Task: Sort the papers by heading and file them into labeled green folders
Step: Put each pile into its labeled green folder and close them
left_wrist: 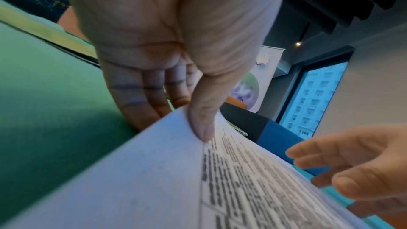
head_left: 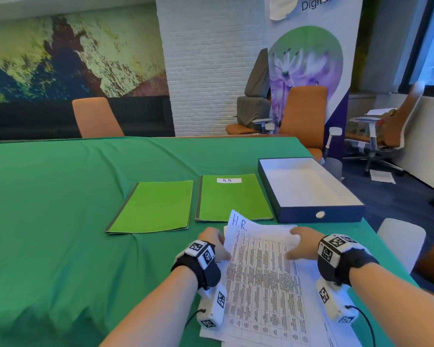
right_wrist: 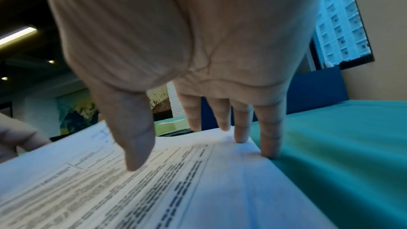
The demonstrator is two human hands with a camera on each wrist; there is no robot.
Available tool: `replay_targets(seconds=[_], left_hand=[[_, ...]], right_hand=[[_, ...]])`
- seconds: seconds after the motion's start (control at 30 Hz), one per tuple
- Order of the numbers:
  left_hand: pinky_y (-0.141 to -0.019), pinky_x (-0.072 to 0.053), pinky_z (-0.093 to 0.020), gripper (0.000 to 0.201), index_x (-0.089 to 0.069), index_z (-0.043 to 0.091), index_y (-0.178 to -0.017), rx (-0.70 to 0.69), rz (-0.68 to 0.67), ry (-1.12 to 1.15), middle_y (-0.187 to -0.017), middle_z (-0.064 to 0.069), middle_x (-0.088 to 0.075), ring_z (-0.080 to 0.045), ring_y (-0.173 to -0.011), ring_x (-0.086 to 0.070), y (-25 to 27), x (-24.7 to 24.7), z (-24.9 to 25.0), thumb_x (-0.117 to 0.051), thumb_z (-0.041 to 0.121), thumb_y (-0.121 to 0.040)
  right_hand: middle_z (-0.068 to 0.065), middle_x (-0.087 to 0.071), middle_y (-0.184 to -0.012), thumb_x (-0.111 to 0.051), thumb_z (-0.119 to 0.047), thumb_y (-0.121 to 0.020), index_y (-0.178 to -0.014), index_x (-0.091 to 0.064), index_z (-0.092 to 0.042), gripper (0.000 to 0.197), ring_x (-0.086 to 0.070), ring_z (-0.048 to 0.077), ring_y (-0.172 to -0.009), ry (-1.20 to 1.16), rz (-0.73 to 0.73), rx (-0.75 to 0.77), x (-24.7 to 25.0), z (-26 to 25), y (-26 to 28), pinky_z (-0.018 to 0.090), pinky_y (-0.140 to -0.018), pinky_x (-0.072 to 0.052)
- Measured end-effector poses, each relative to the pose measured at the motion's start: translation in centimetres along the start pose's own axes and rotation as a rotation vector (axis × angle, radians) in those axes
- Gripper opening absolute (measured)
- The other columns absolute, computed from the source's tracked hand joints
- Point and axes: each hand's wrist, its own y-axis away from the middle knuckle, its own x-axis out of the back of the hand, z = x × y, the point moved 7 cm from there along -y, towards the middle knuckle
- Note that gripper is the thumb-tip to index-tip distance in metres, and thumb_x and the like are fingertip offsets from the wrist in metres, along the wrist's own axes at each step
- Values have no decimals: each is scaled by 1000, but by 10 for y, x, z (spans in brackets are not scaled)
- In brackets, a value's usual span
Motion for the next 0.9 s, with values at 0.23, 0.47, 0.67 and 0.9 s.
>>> replay_targets(seconds=[0.23,0.47,0.67,0.9], left_hand=[[-69,-52,-32,21,-56,11,-75,45,55,204,-77,-9,-57,-21,-70,-56,5,15,-28,-76,13,-71],[-83,-56,-46,39,-66,0,-97,43,-44,217,-102,-17,-70,-29,-93,-68,12,2,-26,-81,15,-64],[-77,-58,-37,28,-65,4,-89,-22,-28,199,-93,-9,-71,-22,-85,-69,19,-3,-12,-81,11,-67],[-76,-58,-40,19,-72,15,-82,-109,-103,197,-94,-6,-73,-23,-79,-68,22,-11,-2,-81,9,-67]], right_hand=[[8,-49,-136,-75,-32,-76,-139,-34,-10,78,-50,26,-122,-39,62,-110,6,20,4,39,-102,-40],[8,-45,-136,-81,-40,-66,-138,-32,-13,91,-49,26,-122,30,35,-95,-6,20,-2,43,-103,-41],[1,-58,-107,-81,-28,-66,-115,-45,-16,61,-59,21,-98,5,69,-120,-5,27,-2,39,-89,-50],[3,-69,-100,-78,-10,-70,-95,-61,-16,30,-64,19,-87,-242,188,-85,12,40,-3,33,-81,-52]])
